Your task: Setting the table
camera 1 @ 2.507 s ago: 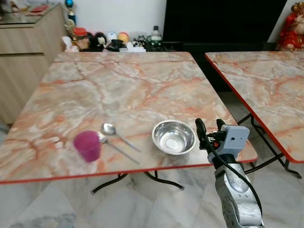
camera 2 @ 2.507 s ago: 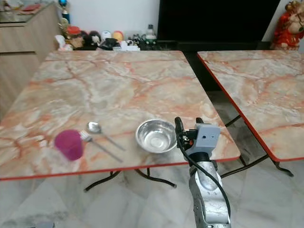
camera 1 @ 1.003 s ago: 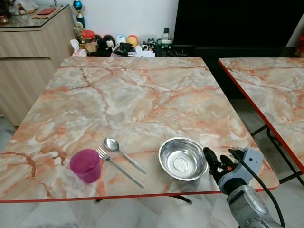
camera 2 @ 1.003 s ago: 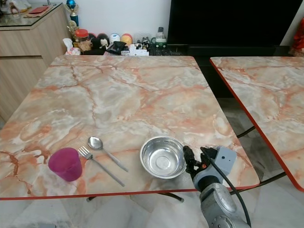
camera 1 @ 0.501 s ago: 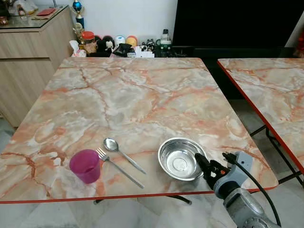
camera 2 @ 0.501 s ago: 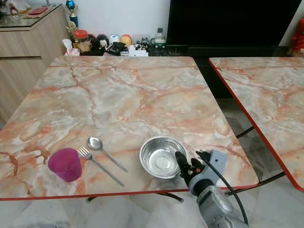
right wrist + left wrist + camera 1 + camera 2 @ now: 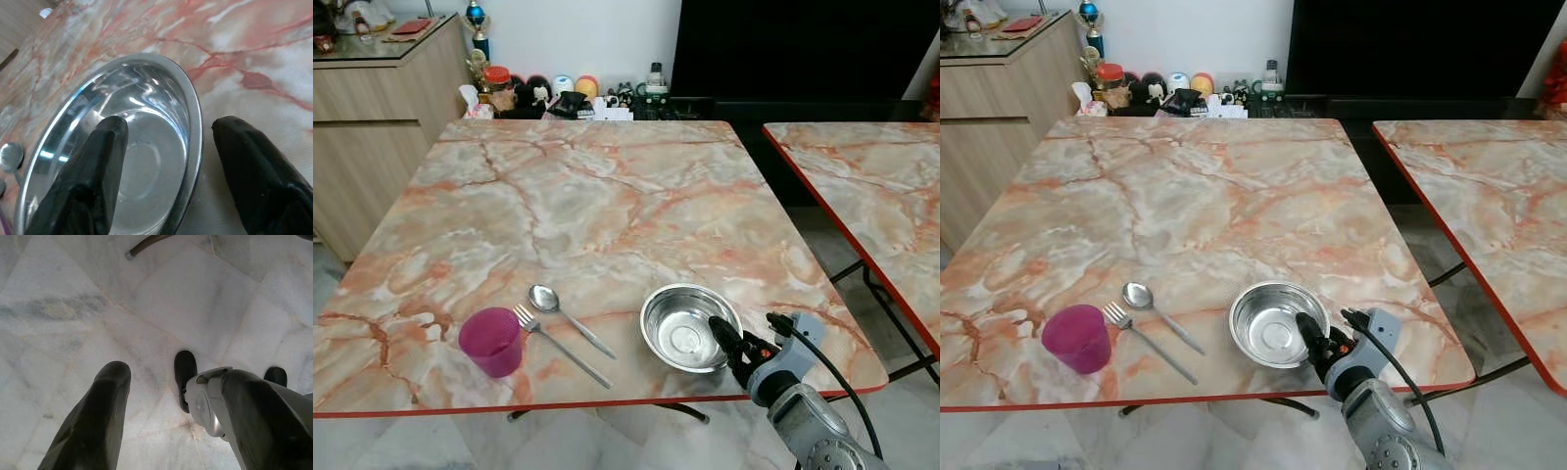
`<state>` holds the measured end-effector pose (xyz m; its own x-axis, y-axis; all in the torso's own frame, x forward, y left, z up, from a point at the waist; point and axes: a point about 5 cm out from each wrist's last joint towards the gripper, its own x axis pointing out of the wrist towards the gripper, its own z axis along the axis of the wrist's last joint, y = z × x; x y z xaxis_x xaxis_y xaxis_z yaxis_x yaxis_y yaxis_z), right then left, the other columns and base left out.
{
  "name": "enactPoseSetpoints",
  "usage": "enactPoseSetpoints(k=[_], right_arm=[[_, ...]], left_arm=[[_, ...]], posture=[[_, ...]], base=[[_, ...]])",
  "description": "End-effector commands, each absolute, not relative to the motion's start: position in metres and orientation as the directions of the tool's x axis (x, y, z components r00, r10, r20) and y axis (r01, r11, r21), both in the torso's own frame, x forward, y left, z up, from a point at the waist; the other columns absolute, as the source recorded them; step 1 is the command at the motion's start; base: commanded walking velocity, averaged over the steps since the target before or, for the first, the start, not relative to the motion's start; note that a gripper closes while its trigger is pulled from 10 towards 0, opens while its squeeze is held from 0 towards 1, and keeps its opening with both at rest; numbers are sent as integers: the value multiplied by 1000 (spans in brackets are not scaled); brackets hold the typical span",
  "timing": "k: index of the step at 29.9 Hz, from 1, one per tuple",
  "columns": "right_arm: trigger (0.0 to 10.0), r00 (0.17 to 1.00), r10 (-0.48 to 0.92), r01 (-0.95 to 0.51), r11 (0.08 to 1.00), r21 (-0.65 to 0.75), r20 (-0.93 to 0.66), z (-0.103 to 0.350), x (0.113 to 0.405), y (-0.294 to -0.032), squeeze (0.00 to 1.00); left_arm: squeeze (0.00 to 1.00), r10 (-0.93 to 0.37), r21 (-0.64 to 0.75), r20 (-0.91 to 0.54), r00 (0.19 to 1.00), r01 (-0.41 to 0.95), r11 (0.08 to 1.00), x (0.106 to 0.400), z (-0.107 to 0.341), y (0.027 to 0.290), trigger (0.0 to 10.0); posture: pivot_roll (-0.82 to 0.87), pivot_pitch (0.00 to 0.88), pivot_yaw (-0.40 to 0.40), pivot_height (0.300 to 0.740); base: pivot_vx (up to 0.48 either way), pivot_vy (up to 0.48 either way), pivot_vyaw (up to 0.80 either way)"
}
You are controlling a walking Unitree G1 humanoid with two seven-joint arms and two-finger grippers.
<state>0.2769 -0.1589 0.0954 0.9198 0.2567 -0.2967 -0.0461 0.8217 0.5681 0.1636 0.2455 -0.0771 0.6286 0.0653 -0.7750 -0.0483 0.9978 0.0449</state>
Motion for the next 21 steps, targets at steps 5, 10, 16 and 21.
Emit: enactPoseSetpoints(k=[5, 10, 16, 21], right_arm=[[10000, 920, 254, -35, 812, 582, -299, 93, 279, -158, 0], [8706, 920, 256, -38, 811, 583, -297, 93, 280, -158, 0], [10000, 919, 251, -30, 814, 580, -304, 92, 282, -159, 0], [10000, 913, 260, -33, 816, 577, -314, 90, 284, -156, 0]], left_arm=[[0, 59, 46, -775, 629, -37, 998, 164, -77, 244, 10000], [0, 58, 44, -778, 626, -38, 998, 163, -78, 244, 10000], [0, 60, 48, -784, 618, -36, 998, 158, -79, 247, 10000], [0, 63, 52, -789, 611, -36, 998, 156, -79, 248, 10000]], posture=[[-29, 96, -15, 740], [-32, 102, -14, 740], [-27, 104, -14, 740], [-28, 106, -12, 740]], base=[[0, 0, 0], [0, 0, 0], [0, 0, 0], [0, 0, 0]])
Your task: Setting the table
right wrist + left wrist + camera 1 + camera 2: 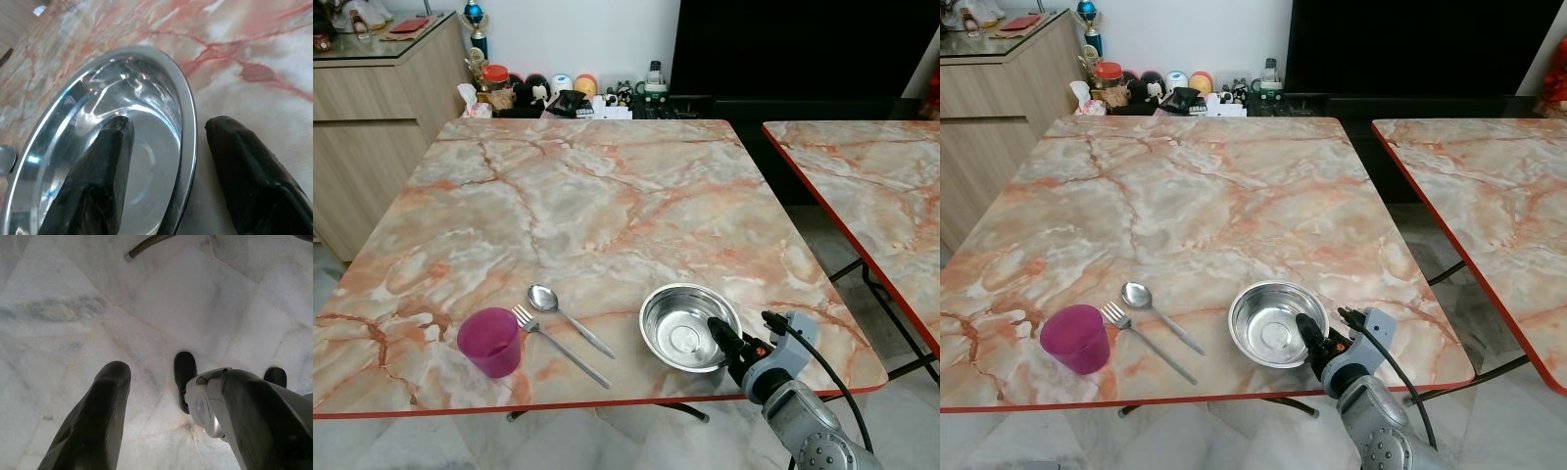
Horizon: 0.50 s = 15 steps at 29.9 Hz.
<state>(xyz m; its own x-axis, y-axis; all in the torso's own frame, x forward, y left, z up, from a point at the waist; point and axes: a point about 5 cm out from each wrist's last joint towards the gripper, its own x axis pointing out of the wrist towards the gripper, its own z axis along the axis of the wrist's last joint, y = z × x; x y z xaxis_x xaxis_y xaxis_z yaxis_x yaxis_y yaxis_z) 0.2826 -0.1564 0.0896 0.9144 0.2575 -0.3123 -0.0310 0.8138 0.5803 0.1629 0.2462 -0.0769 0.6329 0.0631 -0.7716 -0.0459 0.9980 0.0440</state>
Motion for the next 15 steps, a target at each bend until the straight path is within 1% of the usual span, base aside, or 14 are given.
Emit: enactPoseSetpoints(k=[1, 4, 5, 6, 7, 8, 9, 10, 11, 12, 13, 14, 15], right_arm=[[10000, 913, 260, -33, 816, 578, -314, 90, 284, -156, 0], [10000, 913, 260, -33, 816, 578, -314, 89, 284, -156, 0], [4941, 915, 261, -35, 812, 583, -309, 90, 284, -155, 0], [4235, 915, 265, -39, 809, 587, -305, 90, 285, -154, 0], [3961, 916, 268, -42, 805, 592, -299, 90, 286, -153, 0], [4157, 917, 270, -46, 803, 595, -294, 91, 287, -152, 0], [4863, 918, 268, -45, 803, 594, -293, 91, 287, -152, 0], [4863, 918, 267, -44, 803, 594, -293, 91, 287, -152, 0], [4353, 918, 266, -45, 806, 590, -293, 91, 287, -152, 0], [4353, 918, 266, -46, 808, 587, -294, 91, 288, -152, 0], [3843, 918, 267, -48, 808, 587, -293, 91, 288, -152, 0], [3843, 918, 267, -48, 808, 588, -292, 91, 288, -152, 0], [4196, 919, 266, -47, 807, 588, -292, 91, 288, -152, 0]], left_arm=[[0, 63, 52, -789, 611, -36, 998, 156, -79, 248, 10000], [0, 63, 52, -789, 612, -36, 998, 156, -79, 248, 10000], [0, 63, 52, -789, 611, -36, 998, 156, -80, 248, 10000], [0, 63, 53, -791, 608, -34, 998, 156, -80, 247, 10000], [0, 62, 54, -793, 606, -31, 998, 155, -80, 247, 10000], [0, 60, 54, -796, 602, -28, 998, 154, -81, 246, 10000], [0, 60, 54, -798, 600, -28, 998, 154, -82, 245, 10000], [0, 60, 54, -798, 599, -28, 998, 153, -82, 245, 10000], [0, 62, 56, -801, 595, -29, 998, 151, -82, 246, 10000], [0, 63, 57, -803, 593, -30, 998, 150, -83, 247, 10000], [0, 66, 59, -807, 587, -32, 998, 147, -83, 249, 10000], [0, 67, 59, -808, 585, -33, 998, 146, -83, 250, 10000], [0, 69, 60, -809, 584, -35, 998, 145, -83, 251, 10000]], posture=[[-28, 106, -12, 740], [-28, 106, -12, 740], [-25, 106, -10, 740], [-26, 107, -8, 740], [-26, 108, -9, 740], [-26, 108, -9, 740], [-26, 108, -9, 740], [-26, 108, -9, 740], [-27, 108, -8, 740], [-27, 108, -8, 740], [-26, 108, -9, 740], [-26, 108, -9, 740], [-24, 109, -9, 740]], base=[[0, 0, 0], [0, 0, 0], [0, 0, 0], [0, 0, 0], [0, 0, 0], [0, 0, 0], [0, 0, 0], [0, 0, 0], [0, 0, 0], [0, 0, 0], [0, 0, 0], [0, 0, 0], [0, 0, 0]])
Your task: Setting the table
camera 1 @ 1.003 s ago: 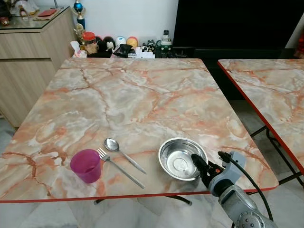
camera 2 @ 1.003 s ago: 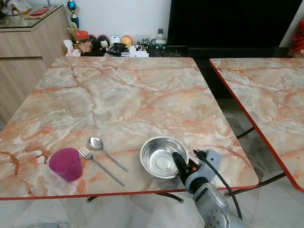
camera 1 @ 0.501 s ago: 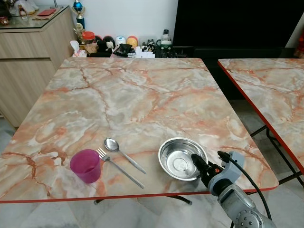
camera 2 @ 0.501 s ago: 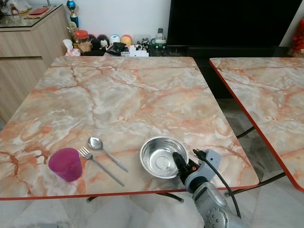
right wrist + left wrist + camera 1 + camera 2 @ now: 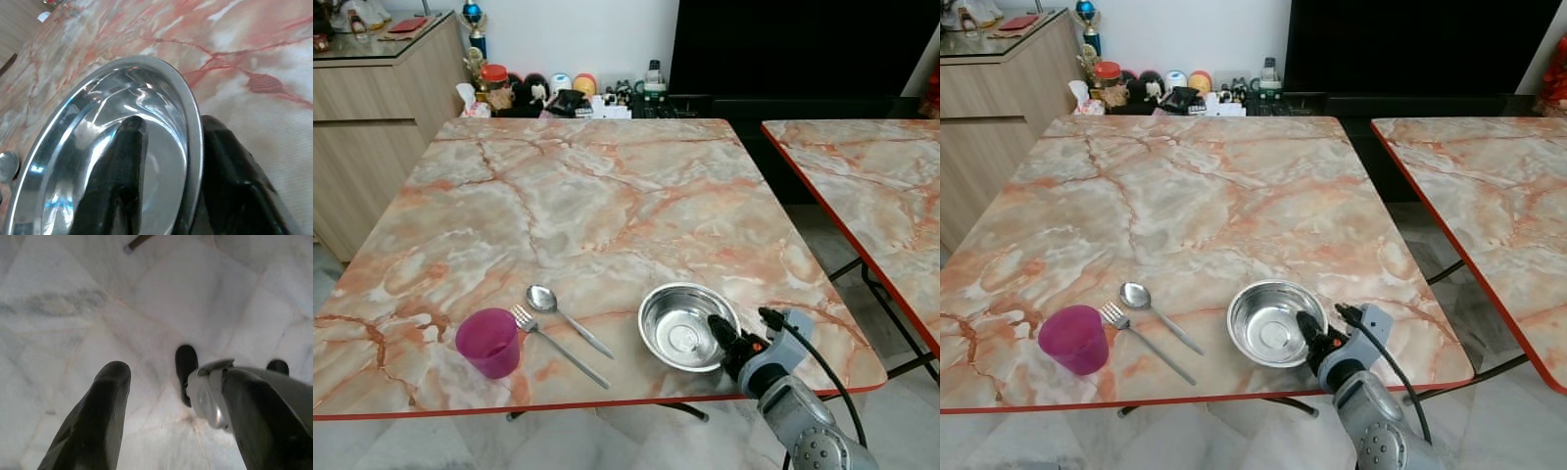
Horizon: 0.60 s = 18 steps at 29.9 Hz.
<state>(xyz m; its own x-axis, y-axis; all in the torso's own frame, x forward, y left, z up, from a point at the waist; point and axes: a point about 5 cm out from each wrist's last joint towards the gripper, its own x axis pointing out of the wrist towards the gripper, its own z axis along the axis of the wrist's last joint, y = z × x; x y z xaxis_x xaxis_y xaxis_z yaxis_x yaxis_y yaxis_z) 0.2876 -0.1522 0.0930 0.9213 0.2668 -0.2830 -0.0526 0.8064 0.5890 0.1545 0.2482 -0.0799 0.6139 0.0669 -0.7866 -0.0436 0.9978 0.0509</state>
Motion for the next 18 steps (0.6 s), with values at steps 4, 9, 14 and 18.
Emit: enactPoseSetpoints(k=[4, 9, 14, 18], right_arm=[[10000, 914, 272, -49, 811, 583, -300, 90, 288, -150, 0], [10000, 915, 271, -50, 812, 582, -299, 89, 289, -150, 0], [10000, 916, 270, -50, 811, 583, -296, 90, 289, -150, 0], [10000, 917, 269, -51, 811, 583, -294, 90, 289, -150, 0]], left_arm=[[0, 82, 67, -816, 572, -47, 997, 137, -83, 262, 10000], [0, 89, 72, -820, 565, -53, 996, 133, -82, 267, 10000], [0, 92, 77, -823, 560, -51, 996, 131, -82, 269, 10000], [0, 90, 77, -824, 560, -48, 996, 131, -83, 268, 10000]], posture=[[-24, 109, -9, 740], [-22, 110, -10, 740], [-23, 111, -10, 740], [-23, 111, -10, 740]], base=[[0, 0, 0], [0, 0, 0], [0, 0, 0], [0, 0, 0]])
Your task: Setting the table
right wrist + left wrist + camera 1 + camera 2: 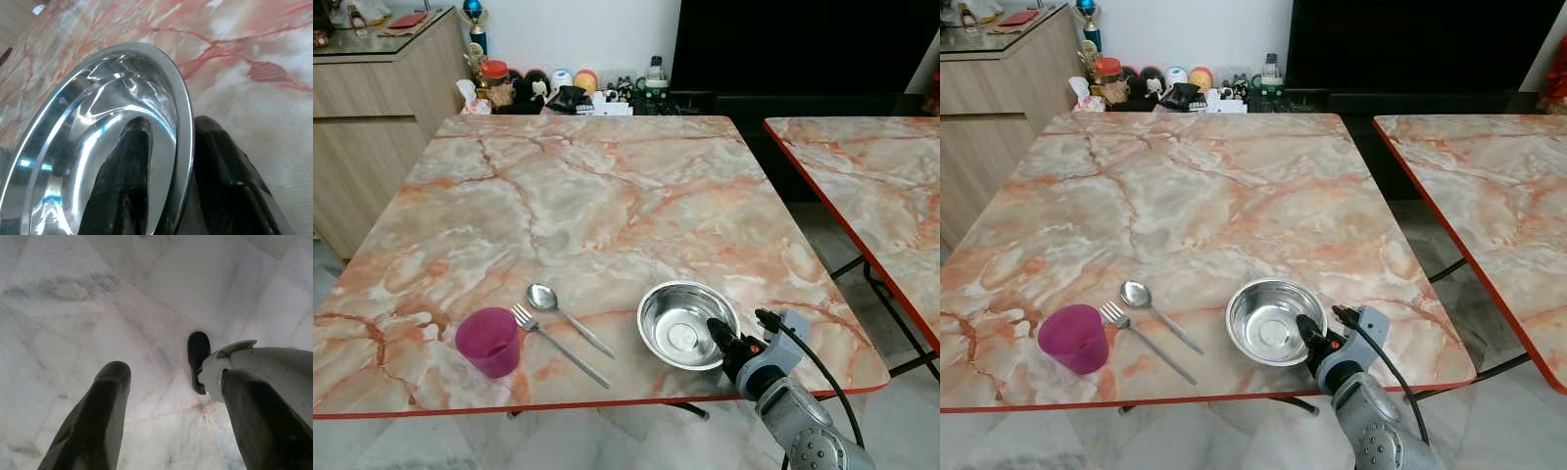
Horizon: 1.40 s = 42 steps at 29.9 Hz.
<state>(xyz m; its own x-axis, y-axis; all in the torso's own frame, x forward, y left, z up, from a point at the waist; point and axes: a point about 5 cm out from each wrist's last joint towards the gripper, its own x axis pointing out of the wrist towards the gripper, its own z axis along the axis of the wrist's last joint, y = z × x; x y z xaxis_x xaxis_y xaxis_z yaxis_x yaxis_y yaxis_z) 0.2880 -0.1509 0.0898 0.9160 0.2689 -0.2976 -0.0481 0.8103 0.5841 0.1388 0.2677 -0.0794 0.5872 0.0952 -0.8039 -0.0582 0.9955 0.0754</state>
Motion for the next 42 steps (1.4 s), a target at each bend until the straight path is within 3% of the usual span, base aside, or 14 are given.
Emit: enactPoseSetpoints(k=[1, 2, 3, 4, 11, 13, 21, 22, 27, 28, 30, 42], right_arm=[[8627, 919, 269, -53, 810, 585, -289, 91, 290, -149, 0], [2745, 920, 270, -56, 808, 586, -284, 92, 290, -149, 0], [2745, 921, 270, -58, 807, 587, -281, 92, 290, -149, 0], [1333, 922, 270, -59, 807, 588, -277, 93, 291, -149, 0], [784, 925, 270, -63, 804, 591, -269, 94, 292, -148, 0], [0, 925, 269, -63, 804, 591, -267, 94, 292, -147, 0], [0, 960, 201, -45, 797, 602, -194, 103, 297, -153, 0], [706, 973, 170, -40, 795, 606, -159, 108, 299, -156, 0], [863, 992, 117, -63, 768, 637, -44, 124, 302, -161, 0], [1608, 993, 113, -72, 763, 642, -23, 127, 303, -161, 0], [10000, 995, 80, -99, 763, 639, 59, 138, 303, -163, 0], [10000, 991, 17, -97, 780, 618, 134, 147, 302, -170, 0]], left_arm=[[0, 89, 76, -824, 560, -47, 996, 131, -83, 267, 10000], [0, 87, 76, -824, 560, -42, 996, 131, -83, 266, 10000], [0, 85, 76, -824, 560, -39, 996, 132, -83, 266, 10000], [0, 83, 76, -825, 560, -36, 996, 132, -83, 265, 10000], [0, 80, 76, -826, 558, -30, 997, 131, -84, 265, 10000], [0, 81, 78, -826, 557, -30, 997, 131, -83, 266, 10000], [0, 78, 87, -828, 556, -11, 996, 131, -82, 268, 10000], [0, 73, 85, -826, 559, -5, 996, 135, -82, 265, 10000], [0, 46, 71, -817, 574, 21, 997, 151, -84, 242, 10000], [0, 44, 70, -817, 575, 24, 997, 152, -84, 240, 10000], [0, 45, 76, -816, 576, 31, 997, 153, -85, 237, 10000], [0, 98, 131, -810, 579, 15, 991, 152, -82, 249, 10000]], posture=[[-23, 111, -10, 740], [-23, 110, -10, 740], [-22, 110, -10, 740], [-22, 110, -10, 740], [-21, 111, -10, 740], [-21, 111, -10, 740], [-21, 110, -10, 740], [-23, 111, -8, 740], [-23, 111, -8, 740], [-23, 111, -8, 740], [-22, 110, -9, 740], [-30, 107, -10, 740]], base=[[0, 0, 0], [0, 0, 0], [0, 0, 0], [0, 0, 0], [0, 0, 0], [0, 0, 0], [0, 0, 0], [0, 0, 0], [0, 0, 0], [0, 0, 0], [0, 0, 0], [0, 0, 0]])
